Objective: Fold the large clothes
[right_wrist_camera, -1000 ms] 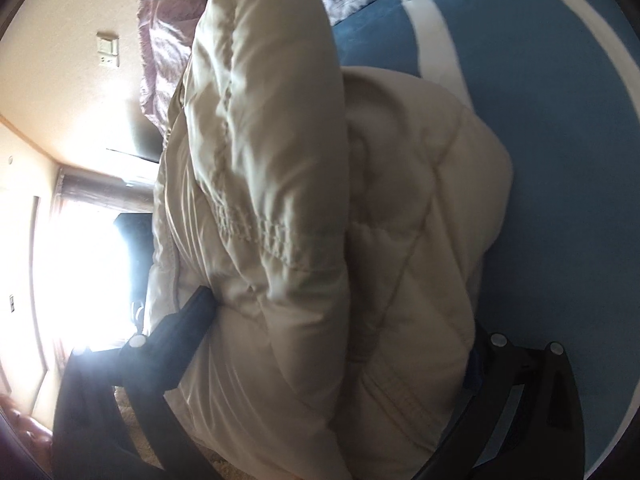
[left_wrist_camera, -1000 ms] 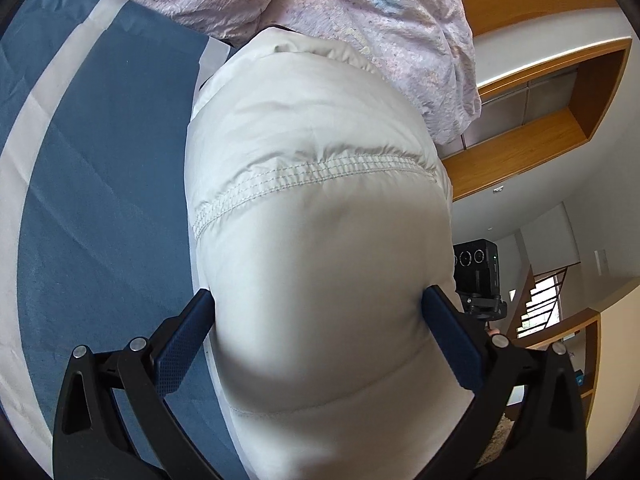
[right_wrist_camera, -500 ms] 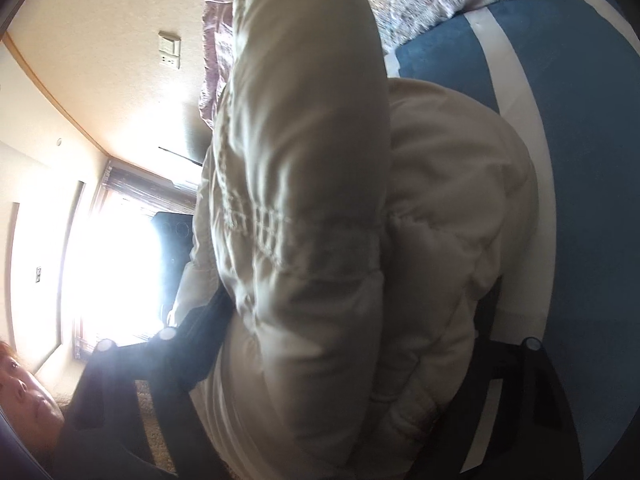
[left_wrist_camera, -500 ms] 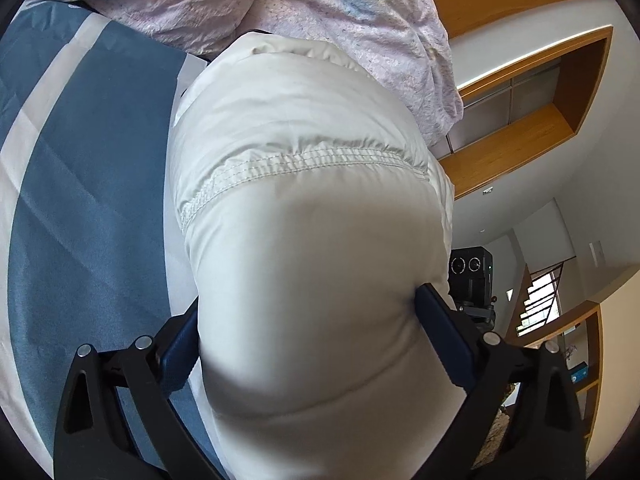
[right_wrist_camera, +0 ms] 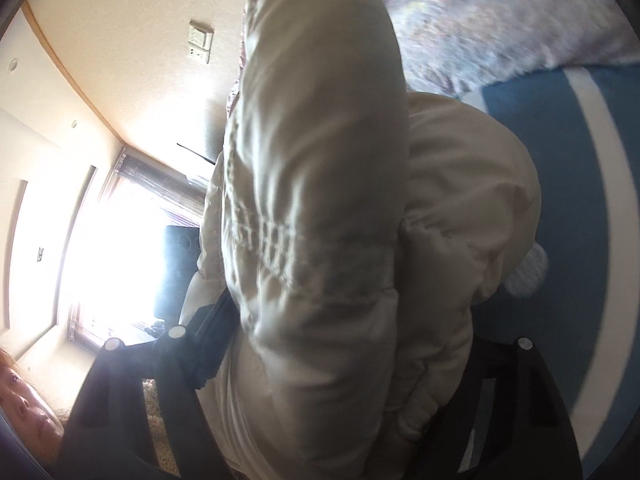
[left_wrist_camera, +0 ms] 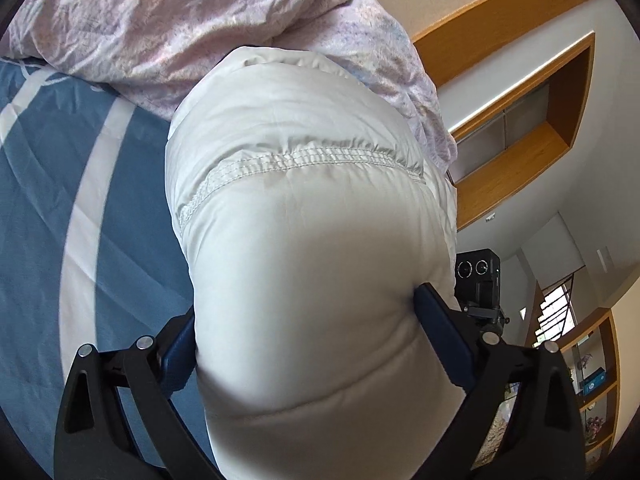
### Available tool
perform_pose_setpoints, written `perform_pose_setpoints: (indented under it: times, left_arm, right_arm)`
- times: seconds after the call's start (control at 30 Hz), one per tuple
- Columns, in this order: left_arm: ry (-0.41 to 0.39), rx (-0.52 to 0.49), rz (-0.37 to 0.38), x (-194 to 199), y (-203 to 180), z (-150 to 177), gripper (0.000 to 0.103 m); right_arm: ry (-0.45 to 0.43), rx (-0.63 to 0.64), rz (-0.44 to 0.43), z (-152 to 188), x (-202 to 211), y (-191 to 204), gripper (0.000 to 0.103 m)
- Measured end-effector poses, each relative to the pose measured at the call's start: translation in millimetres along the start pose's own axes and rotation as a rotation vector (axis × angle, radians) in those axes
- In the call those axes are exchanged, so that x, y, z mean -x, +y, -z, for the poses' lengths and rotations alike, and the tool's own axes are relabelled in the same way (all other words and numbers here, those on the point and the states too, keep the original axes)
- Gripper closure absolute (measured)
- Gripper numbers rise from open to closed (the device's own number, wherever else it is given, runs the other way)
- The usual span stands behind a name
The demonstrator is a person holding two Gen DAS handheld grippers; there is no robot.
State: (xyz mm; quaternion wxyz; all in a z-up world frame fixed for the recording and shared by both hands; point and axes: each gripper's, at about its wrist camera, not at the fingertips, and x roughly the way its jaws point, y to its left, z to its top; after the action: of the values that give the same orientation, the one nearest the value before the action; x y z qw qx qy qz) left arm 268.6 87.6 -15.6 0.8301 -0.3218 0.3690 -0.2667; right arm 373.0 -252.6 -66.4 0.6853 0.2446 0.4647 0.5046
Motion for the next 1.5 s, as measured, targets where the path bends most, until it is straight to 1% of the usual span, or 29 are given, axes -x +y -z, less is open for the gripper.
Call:
perform_pose_setpoints:
  times: [0.1,0.17,0.2,0.3,0.37,0.47,0.53,0.57,0.63,0.73,0.83,0.87,0.9,0.97,1.0,1.07,1.1,1.13,1.17,1.2,1.23,1.27,1.33,1.37,1.43,1.5]
  left_arm:
    - [-0.047,0.010,-0.029,19.0,13.0,-9.8,0.005]
    - [-0.074,0.016,-0.048,30.9,22.4,-15.2,0.005]
    - [-0.089,0.019,-0.059,37.3,27.8,-18.0,0.005]
    - [-0.120,0.043,-0.079,52.0,43.9,-24.3,0.005]
    - [-0.138,0.056,-0.094,58.7,52.6,-26.8,0.005]
    - [-0.154,0.069,-0.131,64.1,67.6,-28.1,0.006]
    - [-0.150,0.083,-0.157,61.6,79.6,-28.2,0.008]
    - [-0.145,0.093,-0.172,59.2,86.7,-27.9,0.008]
    - [-0.144,0.096,-0.199,53.5,95.9,-26.6,0.008]
    - [-0.134,0.068,-0.250,51.1,90.5,-26.2,0.007]
    - [-0.115,0.065,-0.269,57.0,86.2,-25.3,0.005]
    - [-0.117,0.062,-0.278,60.1,84.5,-25.1,0.005]
    - [-0.126,0.052,-0.299,63.5,82.3,-24.9,0.005]
    - [-0.162,-0.012,-0.380,70.8,70.4,-24.1,0.005]
    - [-0.192,-0.055,-0.432,74.0,61.8,-24.0,0.005]
    - [-0.275,-0.153,-0.531,83.0,41.2,-24.1,0.005]
    - [-0.308,-0.191,-0.555,85.1,30.9,-25.6,0.005]
    - [-0.337,-0.233,-0.567,85.6,18.8,-27.1,0.004]
    - [-0.346,-0.259,-0.565,84.2,10.7,-28.9,0.004]
    - [-0.344,-0.286,-0.560,79.3,1.3,-31.3,0.004]
    - [-0.340,-0.303,-0.558,74.4,-4.1,-33.3,0.003]
    - [-0.334,-0.320,-0.560,68.3,-8.8,-34.8,0.003]
    - [-0.321,-0.352,-0.593,52.1,-13.3,-36.7,0.003]
    - [-0.311,-0.360,-0.613,44.0,-12.9,-37.1,0.004]
    - [-0.276,-0.382,-0.651,29.2,-8.3,-35.1,0.004]
    - [-0.221,-0.403,-0.709,12.4,0.7,-31.9,0.004]
  right_arm:
    - [0.018,0.026,-0.005,-17.5,-26.8,10.1,0.028]
    - [0.037,0.042,-0.009,-22.1,-36.8,14.2,0.028]
    - [0.050,0.050,-0.013,-28.4,-49.1,16.8,0.028]
    - [0.077,0.064,-0.015,-46.1,-69.6,15.4,0.028]
    - [0.097,0.077,0.003,-56.6,-86.0,14.9,0.028]
    - [0.115,0.088,0.053,-59.0,-98.8,11.6,0.028]
    - [0.108,0.082,0.109,-56.6,-111.5,4.2,0.028]
    - [0.100,0.069,0.121,-55.5,-114.0,0.6,0.027]
    - [0.073,0.042,0.146,-52.9,-115.7,-10.1,0.020]
    - [0.044,0.033,0.246,-43.1,-109.6,-9.1,0.010]
    - [0.014,0.051,0.357,-37.7,-88.9,5.5,0.010]
    - [-0.005,0.062,0.391,-36.1,-81.9,11.2,0.010]
    - [-0.043,0.085,0.440,-33.2,-67.4,19.3,0.008]
    - [-0.120,0.136,0.537,-30.6,-47.7,33.2,0.008]
    - [-0.185,0.181,0.607,-29.5,-36.7,44.4,0.008]
    - [-0.286,0.255,0.703,-28.7,-24.3,67.6,0.008]
    - [-0.296,0.285,0.711,-34.8,-15.6,72.1,0.010]
    - [-0.289,0.329,0.714,-36.5,-23.4,83.5,0.017]
    - [-0.278,0.361,0.727,-34.6,-39.2,99.2,0.022]
    - [-0.258,0.410,0.758,-32.1,-58.1,106.8,0.032]
    - [-0.240,0.454,0.787,-31.1,-75.3,111.1,0.036]
    - [-0.232,0.476,0.801,-28.1,-85.9,121.9,0.044]
    - [-0.232,0.475,0.769,-26.8,-96.0,125.8,0.055]
    - [-0.234,0.475,0.758,-28.3,-101.0,122.1,0.055]
    - [-0.226,0.510,0.792,-20.7,-109.2,130.2,0.058]
    - [-0.203,0.530,0.821,-25.2,-133.1,133.1,0.058]
